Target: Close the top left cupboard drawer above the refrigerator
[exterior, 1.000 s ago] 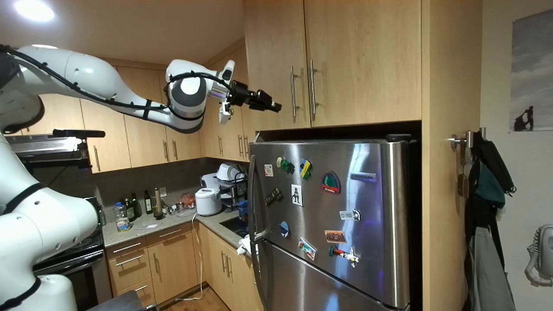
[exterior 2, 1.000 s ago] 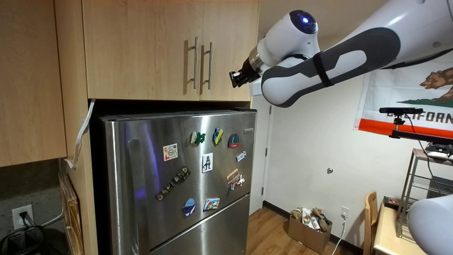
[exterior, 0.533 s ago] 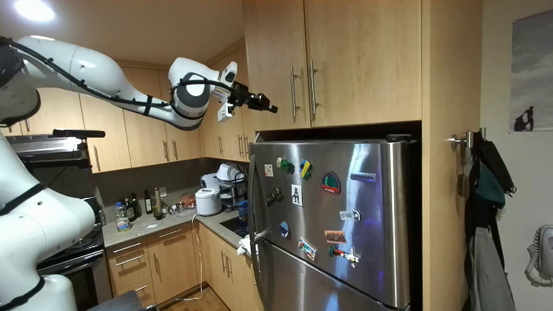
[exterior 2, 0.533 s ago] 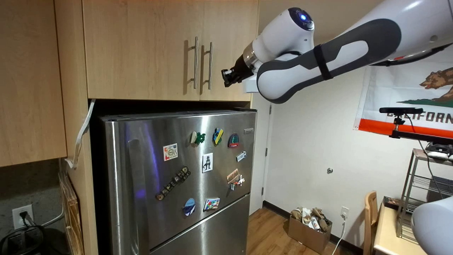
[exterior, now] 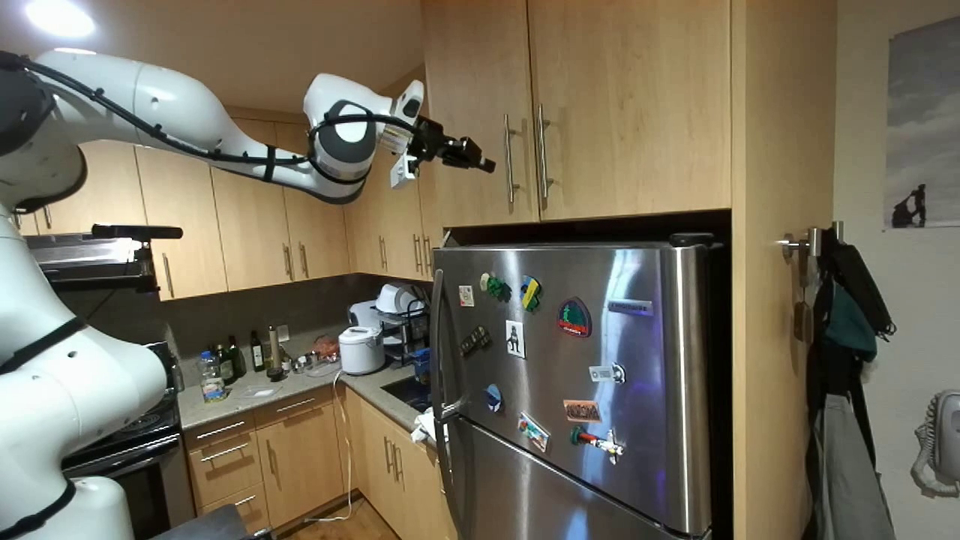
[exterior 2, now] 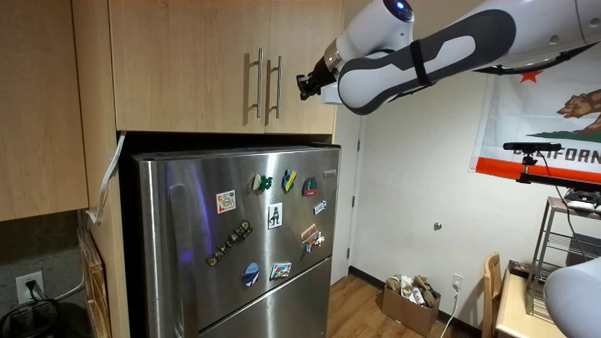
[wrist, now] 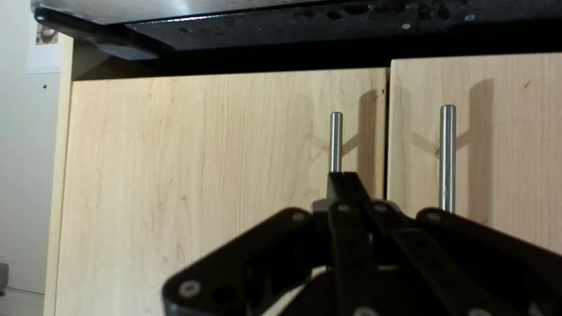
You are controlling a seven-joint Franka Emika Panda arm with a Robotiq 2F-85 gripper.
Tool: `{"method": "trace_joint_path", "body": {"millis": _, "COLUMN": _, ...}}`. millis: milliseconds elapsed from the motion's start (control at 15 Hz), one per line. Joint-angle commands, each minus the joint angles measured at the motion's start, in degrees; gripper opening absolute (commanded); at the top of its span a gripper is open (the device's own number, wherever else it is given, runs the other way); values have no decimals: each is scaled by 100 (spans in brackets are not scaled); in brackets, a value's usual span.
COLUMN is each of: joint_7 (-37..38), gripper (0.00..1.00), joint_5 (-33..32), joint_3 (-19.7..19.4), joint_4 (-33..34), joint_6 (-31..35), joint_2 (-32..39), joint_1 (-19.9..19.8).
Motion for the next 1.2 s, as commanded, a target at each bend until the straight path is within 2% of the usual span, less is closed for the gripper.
{"method": "trace_joint_path", "body": {"millis": 0, "joint_7": 175, "gripper": 3, "joint_5": -94, "joint_3": 159, "joint_4": 140, "joint_6": -116, "joint_2": -36, "joint_1": -277}}
{"method": "trace_joint_path", "body": {"millis": 67, "joint_7": 5, "gripper": 3, "joint_5": -6, "joint_3": 26, "joint_4": 23, "joint_6": 0, "joint_2": 0, "joint_1": -92}}
{"method": "trace_joint_path", "body": {"millis": 467, "joint_7": 14, "gripper": 2, "joint_5": -7, "joint_3": 81, "joint_4": -52, "joint_6": 79, "joint_2": -27, "joint_1": -145}}
{"method": "trace_joint_path", "body": {"millis": 733, "joint_7": 524, "gripper": 0, "joint_5": -241, "joint_3": 773, "joint_4": 132, "joint_6": 291, "joint_2": 165, "joint_1": -819}}
{"method": "trace_joint_path", "body": {"millis": 1133, "joint_7": 1033, "gripper": 0, "joint_5": -510, "joint_3": 2280, "joint_4": 629, "joint_6": 320, "joint_2": 451, "joint_1": -2346}}
